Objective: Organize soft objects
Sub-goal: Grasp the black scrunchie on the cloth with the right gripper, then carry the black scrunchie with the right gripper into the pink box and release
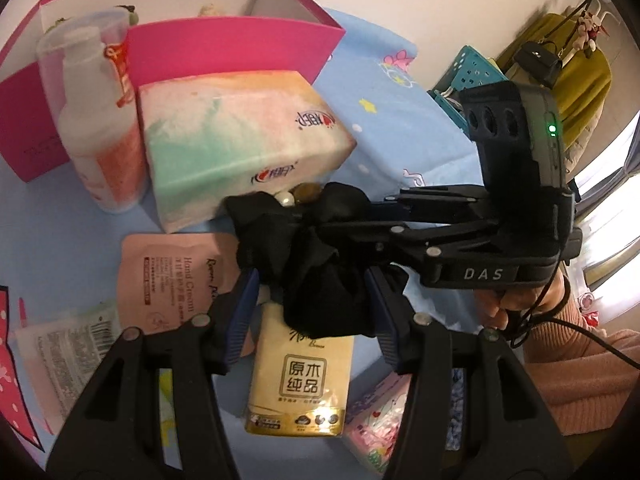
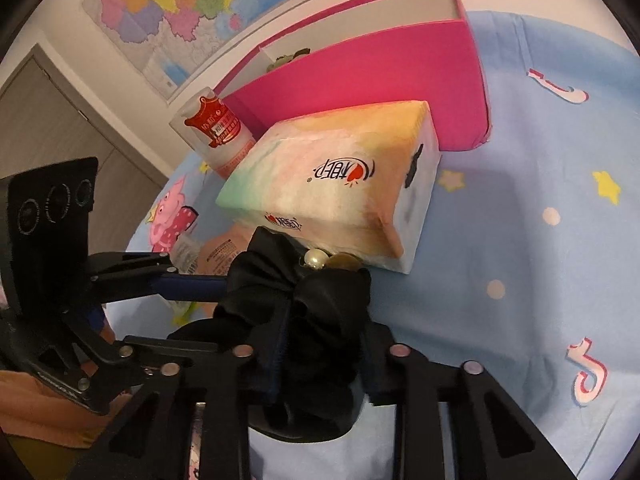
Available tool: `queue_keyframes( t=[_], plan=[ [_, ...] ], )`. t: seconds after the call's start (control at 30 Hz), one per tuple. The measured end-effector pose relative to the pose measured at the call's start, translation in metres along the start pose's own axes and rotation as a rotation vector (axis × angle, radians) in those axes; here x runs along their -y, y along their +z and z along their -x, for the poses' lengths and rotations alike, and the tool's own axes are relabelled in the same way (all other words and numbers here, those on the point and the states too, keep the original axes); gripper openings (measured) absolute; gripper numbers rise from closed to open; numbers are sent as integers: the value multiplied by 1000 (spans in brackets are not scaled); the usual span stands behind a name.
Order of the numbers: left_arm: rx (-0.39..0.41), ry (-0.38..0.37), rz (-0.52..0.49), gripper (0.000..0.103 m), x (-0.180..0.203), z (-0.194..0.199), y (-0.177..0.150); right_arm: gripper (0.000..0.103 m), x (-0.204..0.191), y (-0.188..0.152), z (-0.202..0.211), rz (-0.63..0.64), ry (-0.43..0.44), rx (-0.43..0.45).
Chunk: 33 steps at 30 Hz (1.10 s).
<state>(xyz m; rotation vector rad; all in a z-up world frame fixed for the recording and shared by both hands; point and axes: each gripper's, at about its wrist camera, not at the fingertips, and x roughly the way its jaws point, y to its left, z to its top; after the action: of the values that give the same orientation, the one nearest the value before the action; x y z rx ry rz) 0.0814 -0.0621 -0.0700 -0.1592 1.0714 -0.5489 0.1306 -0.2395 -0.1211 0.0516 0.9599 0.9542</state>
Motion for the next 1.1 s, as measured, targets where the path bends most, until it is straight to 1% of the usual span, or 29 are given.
queue_keyframes(
  t=[0.1,0.17,0.3,0.43,0.5,0.57,0.7,0.77,0.83,0.97,1.0,1.1],
  plan=[
    [-1,-18,0,56,2,-3,2,13,-4,-2,13,8,13,32],
    [6,-31,-11,56,4,-2,4,11,-6,-3,27,13,15,60],
    [33,-83,-21,56,10,4,10,10,-16,2,54,46,32,121],
    [67,-124,-24,56,16,11,19,10,-32,15,74,85,45,180],
    [102,-133,-33,56,20,20,26,9,-38,22,82,103,52,205],
    [137,-126,-43,53,22,29,33,8,-45,33,92,134,54,235],
    [212,-109,-57,53,26,50,60,8,-55,62,108,189,33,296],
    [240,-79,-60,53,26,58,78,8,-57,80,115,214,17,328],
    [262,-34,-68,53,26,64,98,8,-59,97,118,235,-5,352],
    [270,26,-61,53,18,64,136,8,-55,136,116,252,-38,383],
    [266,40,-51,53,13,61,150,8,-54,144,114,257,-53,390],
    [258,65,-15,53,-4,61,173,8,-49,168,105,265,-77,392]
  ],
)
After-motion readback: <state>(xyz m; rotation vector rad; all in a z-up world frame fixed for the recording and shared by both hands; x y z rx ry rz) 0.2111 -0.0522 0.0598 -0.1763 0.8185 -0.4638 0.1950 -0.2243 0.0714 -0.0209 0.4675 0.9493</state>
